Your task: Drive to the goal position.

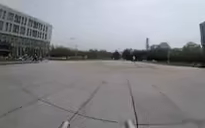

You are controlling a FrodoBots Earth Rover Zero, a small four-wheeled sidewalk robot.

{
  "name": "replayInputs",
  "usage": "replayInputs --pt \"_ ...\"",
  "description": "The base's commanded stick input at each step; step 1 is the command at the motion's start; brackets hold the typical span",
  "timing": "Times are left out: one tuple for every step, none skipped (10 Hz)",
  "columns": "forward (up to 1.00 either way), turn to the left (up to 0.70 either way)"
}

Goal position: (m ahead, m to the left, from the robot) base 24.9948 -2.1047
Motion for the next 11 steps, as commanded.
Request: replayInputs --pt "1.0 0.0" --pt "1.0 0.0" --pt "1.0 0.0" --pt "1.0 0.08" --pt "1.0 -0.1" --pt "1.0 -0.36" --pt "1.0 -0.4" --pt "1.0 -0.4" --pt "1.0 -0.4" --pt "1.0 -0.4" --pt "1.0 -0.4"
